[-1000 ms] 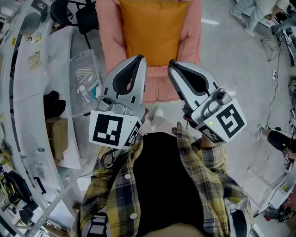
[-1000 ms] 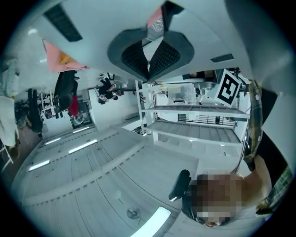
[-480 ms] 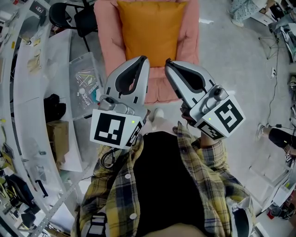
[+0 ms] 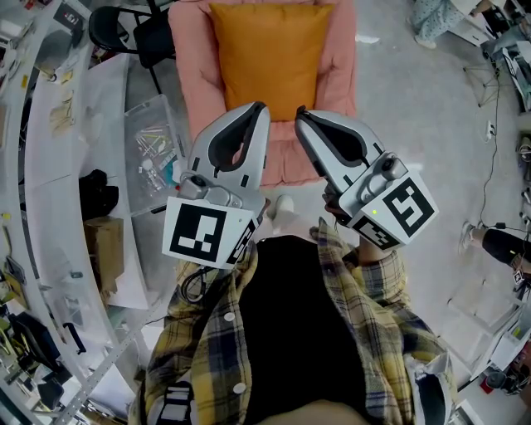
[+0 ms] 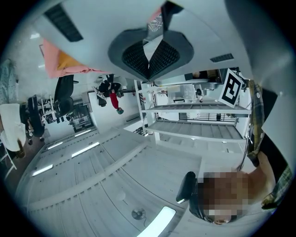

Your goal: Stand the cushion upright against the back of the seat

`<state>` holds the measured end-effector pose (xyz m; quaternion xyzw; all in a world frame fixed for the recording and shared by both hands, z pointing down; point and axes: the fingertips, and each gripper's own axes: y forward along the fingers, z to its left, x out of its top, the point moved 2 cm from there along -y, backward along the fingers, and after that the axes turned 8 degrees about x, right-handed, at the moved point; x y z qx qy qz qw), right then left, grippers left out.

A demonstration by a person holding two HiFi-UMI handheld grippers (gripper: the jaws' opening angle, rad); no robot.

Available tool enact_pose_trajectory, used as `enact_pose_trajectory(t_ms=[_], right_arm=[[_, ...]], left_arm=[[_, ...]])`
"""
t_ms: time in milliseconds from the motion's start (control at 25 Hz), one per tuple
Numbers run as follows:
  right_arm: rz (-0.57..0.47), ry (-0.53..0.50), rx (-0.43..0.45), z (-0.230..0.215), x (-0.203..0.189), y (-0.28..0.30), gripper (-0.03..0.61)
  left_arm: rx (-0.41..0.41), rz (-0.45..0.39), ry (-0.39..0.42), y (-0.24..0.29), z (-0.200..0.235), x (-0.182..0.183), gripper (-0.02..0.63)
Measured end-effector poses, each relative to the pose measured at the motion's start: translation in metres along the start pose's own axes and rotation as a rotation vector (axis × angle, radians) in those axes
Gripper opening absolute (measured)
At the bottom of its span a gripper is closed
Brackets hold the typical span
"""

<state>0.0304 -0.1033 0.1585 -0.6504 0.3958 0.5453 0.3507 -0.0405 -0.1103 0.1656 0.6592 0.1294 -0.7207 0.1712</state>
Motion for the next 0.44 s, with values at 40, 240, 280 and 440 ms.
enact_pose_trajectory(t_ms=[40,240,280,440], right_arm=[[0.000,0.001,-0.001,0.001,-0.001,-0.001,0.020],[0.003,0.002,-0.001,0.002,-0.001,-0.006,0.020],[0.003,0.000,-0.003,0.001,-0.001,-0.008,0.020],[-0.006,-0.012,-0.028,-0.005,0.002,-0.021,0.020]], left_arm=[[-0.003,-0.001,0.007,0.000,-0.001,0.001,0.005],[-0.062,-0.006,0.046,0.003,-0.008,0.001,0.005],[-0.079,-0.008,0.047,0.005,-0.010,0.001,0.005],[-0.154,-0.027,0.033,0.015,-0.011,0.007,0.005]])
